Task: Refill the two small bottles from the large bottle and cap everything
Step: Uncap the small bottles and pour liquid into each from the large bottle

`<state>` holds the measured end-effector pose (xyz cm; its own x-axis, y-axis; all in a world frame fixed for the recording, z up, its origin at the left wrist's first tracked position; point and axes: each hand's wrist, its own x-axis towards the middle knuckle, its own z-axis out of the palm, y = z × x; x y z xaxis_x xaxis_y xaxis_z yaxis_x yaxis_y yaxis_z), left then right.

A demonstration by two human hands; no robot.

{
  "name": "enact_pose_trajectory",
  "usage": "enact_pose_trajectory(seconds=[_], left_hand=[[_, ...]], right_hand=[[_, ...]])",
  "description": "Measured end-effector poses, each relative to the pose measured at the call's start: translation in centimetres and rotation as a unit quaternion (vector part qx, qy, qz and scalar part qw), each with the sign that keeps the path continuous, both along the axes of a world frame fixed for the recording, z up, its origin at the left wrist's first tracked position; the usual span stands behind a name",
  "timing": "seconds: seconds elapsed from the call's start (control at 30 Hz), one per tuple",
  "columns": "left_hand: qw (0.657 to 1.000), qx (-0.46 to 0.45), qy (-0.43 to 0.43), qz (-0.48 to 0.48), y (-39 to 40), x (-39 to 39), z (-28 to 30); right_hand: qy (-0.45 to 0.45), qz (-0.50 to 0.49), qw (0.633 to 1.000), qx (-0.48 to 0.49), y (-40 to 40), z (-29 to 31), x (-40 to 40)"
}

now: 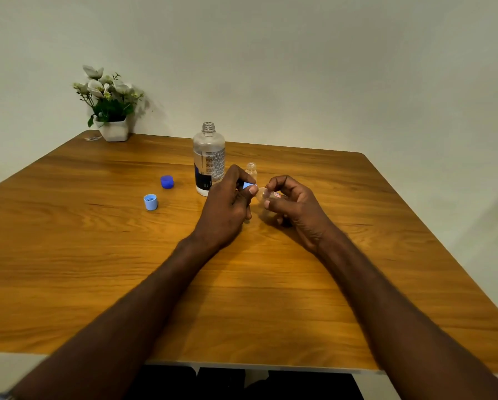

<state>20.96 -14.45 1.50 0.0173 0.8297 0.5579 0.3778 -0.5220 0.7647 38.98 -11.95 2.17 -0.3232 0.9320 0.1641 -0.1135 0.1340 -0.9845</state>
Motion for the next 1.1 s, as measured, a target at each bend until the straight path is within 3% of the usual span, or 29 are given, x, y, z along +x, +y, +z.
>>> enact_pose_trajectory(seconds=[0.17, 0.4, 0.6, 0.87, 1.0, 1.1], left_hand=[[0.999, 0.007, -0.032, 0.038, 0.0, -0.1, 0.1], [0.996, -0.003, -0.063, 0.069, -0.1, -0.7, 0.2], [0.994, -0.005, 0.023, 0.109, -2.2, -2.2, 0.0], [0.931, -0.096, 0.068, 0.346, -4.4, -6.6, -0.9], [0.899, -0.111, 0.106, 0.410, -3.7, -7.1, -1.0], [0.898, -0.119, 0.080, 0.416, -3.4, -7.3, -1.1]], right_hand=[[0.022, -0.010, 1.000, 0.018, -0.1, -0.1, 0.0], [-0.004, -0.151, 0.986, 0.075, 0.4, -0.4, 0.1], [-0.032, -0.197, 0.977, 0.073, 0.8, -0.4, 0.3], [-0.131, -0.190, 0.966, 0.113, 1.2, -1.1, -0.2], [-0.134, -0.222, 0.960, 0.105, 1.6, -1.3, -0.1], [-0.140, -0.231, 0.957, 0.101, 1.8, -1.2, -0.3]])
